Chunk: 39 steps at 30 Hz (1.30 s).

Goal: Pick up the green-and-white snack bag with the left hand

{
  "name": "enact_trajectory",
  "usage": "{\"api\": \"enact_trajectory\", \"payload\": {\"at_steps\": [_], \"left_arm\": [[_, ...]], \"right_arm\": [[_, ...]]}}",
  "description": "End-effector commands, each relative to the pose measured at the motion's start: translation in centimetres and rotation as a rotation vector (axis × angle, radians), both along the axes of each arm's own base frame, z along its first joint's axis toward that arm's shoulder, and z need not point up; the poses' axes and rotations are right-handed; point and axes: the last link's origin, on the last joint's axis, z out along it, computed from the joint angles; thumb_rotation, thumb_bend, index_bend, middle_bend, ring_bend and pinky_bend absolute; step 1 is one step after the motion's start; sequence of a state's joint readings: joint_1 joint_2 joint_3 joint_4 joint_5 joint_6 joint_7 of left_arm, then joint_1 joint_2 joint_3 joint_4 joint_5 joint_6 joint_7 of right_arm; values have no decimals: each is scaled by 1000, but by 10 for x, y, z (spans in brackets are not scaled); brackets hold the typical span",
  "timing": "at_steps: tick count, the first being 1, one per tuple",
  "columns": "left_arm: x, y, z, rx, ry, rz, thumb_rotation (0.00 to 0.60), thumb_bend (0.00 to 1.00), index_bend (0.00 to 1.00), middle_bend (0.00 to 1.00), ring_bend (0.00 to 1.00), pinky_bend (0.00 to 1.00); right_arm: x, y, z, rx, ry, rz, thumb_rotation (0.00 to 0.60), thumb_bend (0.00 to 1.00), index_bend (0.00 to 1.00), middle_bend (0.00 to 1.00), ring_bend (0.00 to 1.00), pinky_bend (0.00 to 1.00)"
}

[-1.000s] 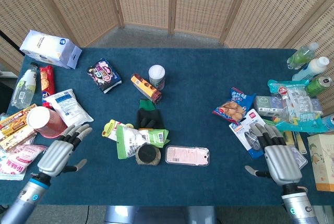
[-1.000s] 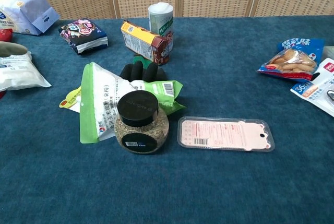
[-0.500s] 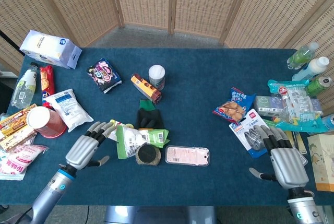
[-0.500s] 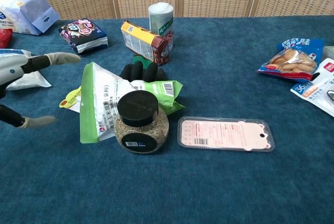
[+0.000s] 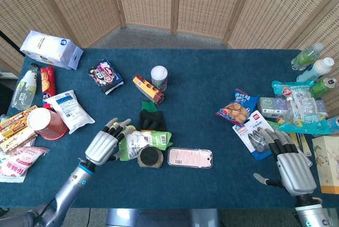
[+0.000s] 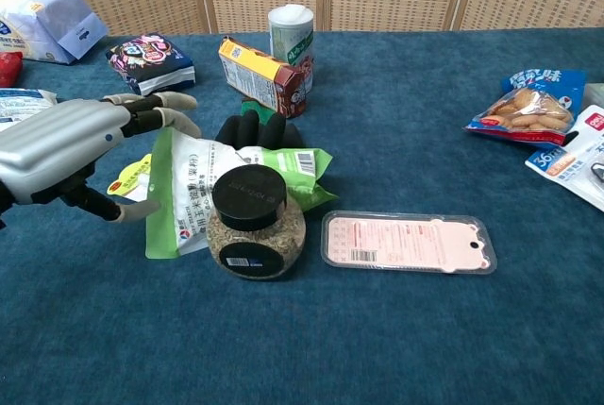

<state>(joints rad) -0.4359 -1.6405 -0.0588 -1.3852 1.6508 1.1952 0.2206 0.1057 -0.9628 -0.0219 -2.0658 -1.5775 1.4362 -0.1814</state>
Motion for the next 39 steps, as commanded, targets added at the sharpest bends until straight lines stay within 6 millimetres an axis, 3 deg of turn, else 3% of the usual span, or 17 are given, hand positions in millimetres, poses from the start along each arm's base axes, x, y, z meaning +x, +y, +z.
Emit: {"api": "enact_trajectory", "payload": {"at_steps": [1, 5, 7, 11, 16, 24, 30, 39], "left_arm": [[12, 5, -7, 64, 36, -80, 600, 384, 596, 353, 568, 514], [16, 12, -6, 116, 31, -100, 600, 473, 764, 645, 834, 784], [16, 16, -3, 129, 23, -91, 600, 498, 817, 710, 904, 861], [10, 23, 7, 161, 12, -69, 600, 528, 920, 829, 996, 983], [-1, 30, 31, 215, -47, -14, 600, 559, 1000, 951, 1000, 1000], [0, 28, 88, 234, -443, 91, 600, 551, 1000, 967, 1000, 1000], [9, 22, 134, 327, -669, 25, 600, 550, 1000, 966, 1000, 1000], [30, 12, 183, 362, -940, -48, 600, 545, 989, 946, 1000, 1000]], "right_arm": [[0, 2, 0, 4, -8, 5, 556, 92, 0, 0, 0, 0], [2, 4, 0, 7, -26, 16, 560, 93, 0, 0, 0, 0], [2, 5, 1, 6, -34, 19, 558, 94, 0, 0, 0, 0], [3, 5, 2, -2, -39, 27, 559, 93, 0, 0, 0, 0], [5, 5, 2, -4, -42, 36, 558, 93, 0, 0, 0, 0], [8, 3, -3, 9, -37, 39, 560, 93, 0, 0, 0, 0], [6, 3, -6, 11, -40, 41, 554, 94, 0, 0, 0, 0], [7, 2, -11, 19, -53, 47, 559, 94, 0, 0, 0, 0]]}}
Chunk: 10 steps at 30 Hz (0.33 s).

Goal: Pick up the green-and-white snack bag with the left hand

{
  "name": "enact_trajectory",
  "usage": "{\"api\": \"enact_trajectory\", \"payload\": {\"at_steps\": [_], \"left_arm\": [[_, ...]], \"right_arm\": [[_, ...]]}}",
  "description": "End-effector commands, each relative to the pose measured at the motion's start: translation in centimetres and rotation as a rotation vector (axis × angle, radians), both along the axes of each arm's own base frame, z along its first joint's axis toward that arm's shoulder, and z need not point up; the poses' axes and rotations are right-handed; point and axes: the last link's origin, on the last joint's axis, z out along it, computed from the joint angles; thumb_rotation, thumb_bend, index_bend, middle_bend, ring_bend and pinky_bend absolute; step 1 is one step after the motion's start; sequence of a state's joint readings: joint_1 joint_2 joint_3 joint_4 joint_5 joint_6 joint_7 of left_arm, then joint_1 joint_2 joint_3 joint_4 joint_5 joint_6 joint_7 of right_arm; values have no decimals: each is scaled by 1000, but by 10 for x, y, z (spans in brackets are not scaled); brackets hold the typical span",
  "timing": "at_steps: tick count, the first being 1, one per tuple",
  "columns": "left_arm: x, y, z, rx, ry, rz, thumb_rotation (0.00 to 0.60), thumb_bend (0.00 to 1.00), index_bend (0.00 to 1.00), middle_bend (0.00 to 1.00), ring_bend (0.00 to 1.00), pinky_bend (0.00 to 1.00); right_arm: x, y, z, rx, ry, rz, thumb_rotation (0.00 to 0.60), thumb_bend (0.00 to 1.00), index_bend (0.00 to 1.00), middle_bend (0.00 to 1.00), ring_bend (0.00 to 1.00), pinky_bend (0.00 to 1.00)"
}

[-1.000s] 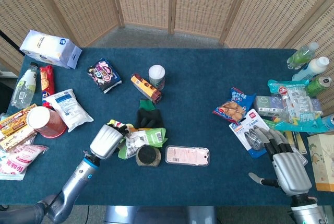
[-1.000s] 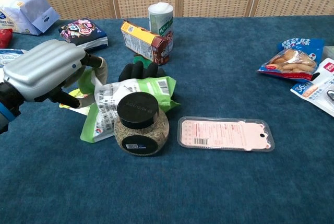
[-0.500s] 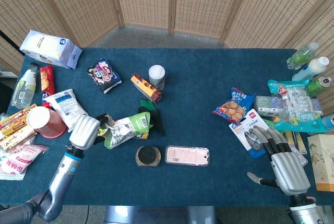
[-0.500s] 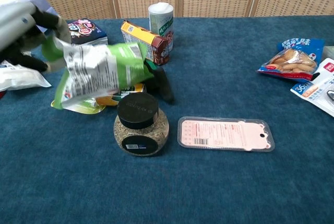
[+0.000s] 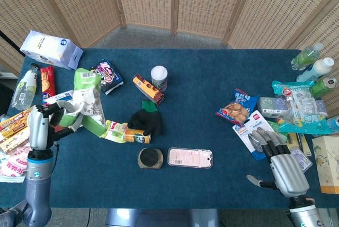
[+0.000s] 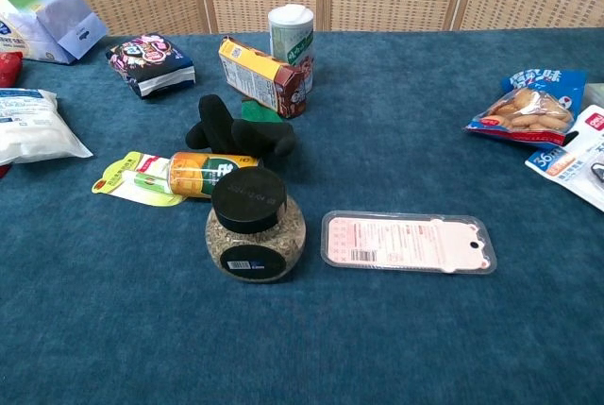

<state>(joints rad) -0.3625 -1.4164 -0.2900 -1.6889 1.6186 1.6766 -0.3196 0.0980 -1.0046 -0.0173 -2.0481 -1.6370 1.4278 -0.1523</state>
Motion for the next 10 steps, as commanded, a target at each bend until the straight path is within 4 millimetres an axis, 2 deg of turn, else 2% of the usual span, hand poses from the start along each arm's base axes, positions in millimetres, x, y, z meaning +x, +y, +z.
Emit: {"api": "enact_trajectory", "payload": {"at_steps": [1, 6, 10], "left_arm": [[5, -4, 21, 36, -85, -33, 600, 545, 988, 946, 1000, 1000], [11, -9, 32, 44, -114, -58, 600, 543, 987, 945, 1000, 1000], [15, -11, 34, 44, -106, -68, 600, 540, 985, 944, 1000, 1000]], "right_arm": [[-1, 1, -1, 4, -2, -3, 559, 94, 0, 0, 0, 0], [-2, 1, 0, 3, -2, -8, 560, 93, 0, 0, 0, 0], [-2, 0, 0, 4, -4, -6, 559, 93, 0, 0, 0, 0]]}}
